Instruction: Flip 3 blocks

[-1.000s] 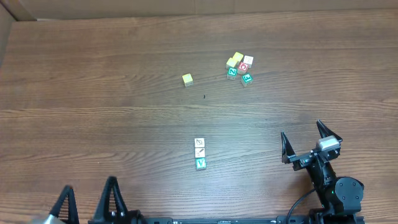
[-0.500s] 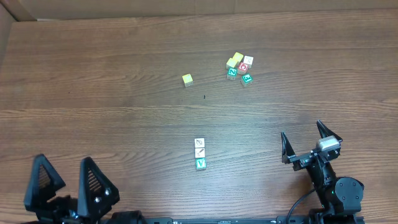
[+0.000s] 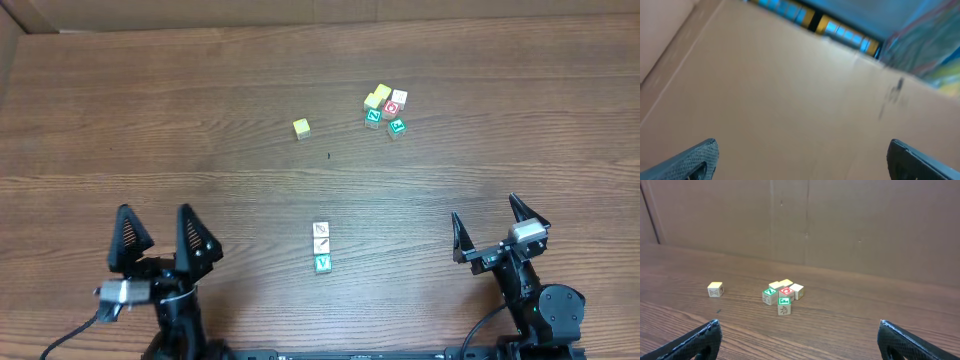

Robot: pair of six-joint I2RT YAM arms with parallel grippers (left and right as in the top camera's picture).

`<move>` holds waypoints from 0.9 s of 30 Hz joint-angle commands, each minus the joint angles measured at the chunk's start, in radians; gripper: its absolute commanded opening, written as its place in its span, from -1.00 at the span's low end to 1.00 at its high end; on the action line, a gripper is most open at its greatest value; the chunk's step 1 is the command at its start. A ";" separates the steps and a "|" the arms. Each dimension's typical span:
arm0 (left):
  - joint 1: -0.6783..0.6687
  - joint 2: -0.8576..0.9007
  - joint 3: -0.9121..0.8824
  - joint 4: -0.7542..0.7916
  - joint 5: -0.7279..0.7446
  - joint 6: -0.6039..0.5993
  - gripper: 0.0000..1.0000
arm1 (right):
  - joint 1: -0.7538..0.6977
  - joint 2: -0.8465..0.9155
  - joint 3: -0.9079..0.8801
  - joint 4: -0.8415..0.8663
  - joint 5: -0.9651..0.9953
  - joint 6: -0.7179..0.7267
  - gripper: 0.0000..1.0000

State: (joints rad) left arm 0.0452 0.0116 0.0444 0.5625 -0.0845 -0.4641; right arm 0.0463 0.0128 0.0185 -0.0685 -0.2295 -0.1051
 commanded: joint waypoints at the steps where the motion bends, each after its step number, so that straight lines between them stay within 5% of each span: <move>1: -0.012 -0.008 -0.040 -0.074 0.002 0.015 0.99 | -0.003 -0.010 -0.011 0.006 -0.004 0.000 1.00; 12: -0.013 -0.008 -0.040 -0.642 -0.001 0.027 0.99 | -0.003 -0.010 -0.011 0.006 -0.004 0.000 1.00; 19: -0.014 -0.008 -0.040 -0.640 0.074 0.406 0.99 | -0.003 -0.010 -0.011 0.006 -0.004 0.000 1.00; 27: -0.014 -0.008 -0.040 -0.640 0.076 0.435 1.00 | -0.003 -0.010 -0.011 0.006 -0.004 0.000 1.00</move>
State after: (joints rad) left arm 0.0387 0.0128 0.0078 -0.0784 -0.0254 -0.0868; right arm 0.0463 0.0128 0.0185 -0.0681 -0.2298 -0.1051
